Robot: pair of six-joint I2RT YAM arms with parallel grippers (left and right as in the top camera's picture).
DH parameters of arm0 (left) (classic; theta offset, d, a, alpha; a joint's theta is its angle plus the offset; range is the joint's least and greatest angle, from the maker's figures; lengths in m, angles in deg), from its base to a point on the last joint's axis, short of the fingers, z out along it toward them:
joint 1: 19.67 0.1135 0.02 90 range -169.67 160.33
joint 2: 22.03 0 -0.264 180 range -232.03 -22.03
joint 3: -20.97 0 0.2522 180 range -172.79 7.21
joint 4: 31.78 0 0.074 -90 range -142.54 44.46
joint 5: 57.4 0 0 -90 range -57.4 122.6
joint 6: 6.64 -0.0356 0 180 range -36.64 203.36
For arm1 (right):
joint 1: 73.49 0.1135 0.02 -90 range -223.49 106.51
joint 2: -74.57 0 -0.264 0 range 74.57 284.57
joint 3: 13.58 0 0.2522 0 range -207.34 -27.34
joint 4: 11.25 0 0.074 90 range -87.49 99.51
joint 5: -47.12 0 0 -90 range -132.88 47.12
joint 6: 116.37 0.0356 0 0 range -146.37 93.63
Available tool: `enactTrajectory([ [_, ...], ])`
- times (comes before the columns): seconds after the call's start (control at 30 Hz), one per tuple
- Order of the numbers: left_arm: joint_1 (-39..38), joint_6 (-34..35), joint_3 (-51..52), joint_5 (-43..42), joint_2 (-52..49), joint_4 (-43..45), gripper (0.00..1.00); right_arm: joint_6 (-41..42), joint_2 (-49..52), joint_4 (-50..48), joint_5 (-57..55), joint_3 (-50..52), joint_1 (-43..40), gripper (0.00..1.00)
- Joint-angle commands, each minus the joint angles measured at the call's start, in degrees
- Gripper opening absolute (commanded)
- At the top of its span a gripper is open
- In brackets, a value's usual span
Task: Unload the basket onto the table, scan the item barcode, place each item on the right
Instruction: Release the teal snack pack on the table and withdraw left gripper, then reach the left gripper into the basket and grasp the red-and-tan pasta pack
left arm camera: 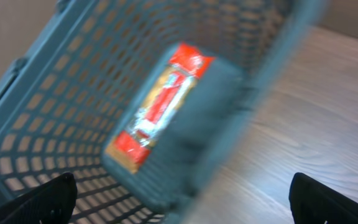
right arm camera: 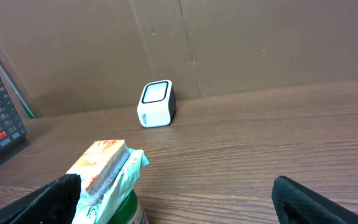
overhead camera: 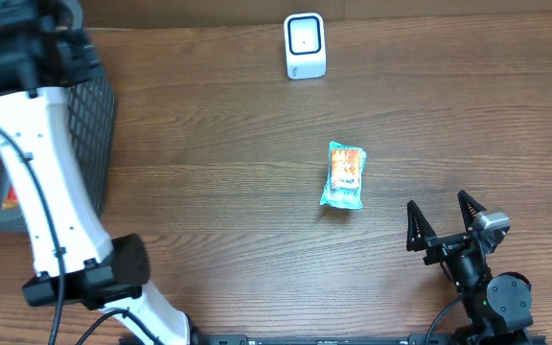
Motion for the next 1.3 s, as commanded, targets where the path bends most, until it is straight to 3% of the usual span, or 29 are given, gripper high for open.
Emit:
enactTrajectory([
  [0.0, 7.8, -3.7, 1.6, -7.5, -0.1, 1.2, 1.00, -0.4, -0.4, -0.3, 0.3, 0.6, -0.2, 1.00],
  [0.3, 23.8, -5.8, 2.4, -22.3, -0.1, 5.1, 1.00, -0.4, -0.4, -0.3, 0.3, 0.6, -0.2, 1.00],
  [0.47, 28.6, -6.5, 7.4, -24.9, -0.1, 9.8, 1.00, -0.5, -0.4, -0.3, 0.3, 0.6, -0.2, 1.00],
  [1.27, 29.0, -30.9, 47.8, -30.6, -0.9, 52.4, 0.99, -0.4, -0.4, -0.3, 0.3, 0.6, -0.2, 1.00],
])
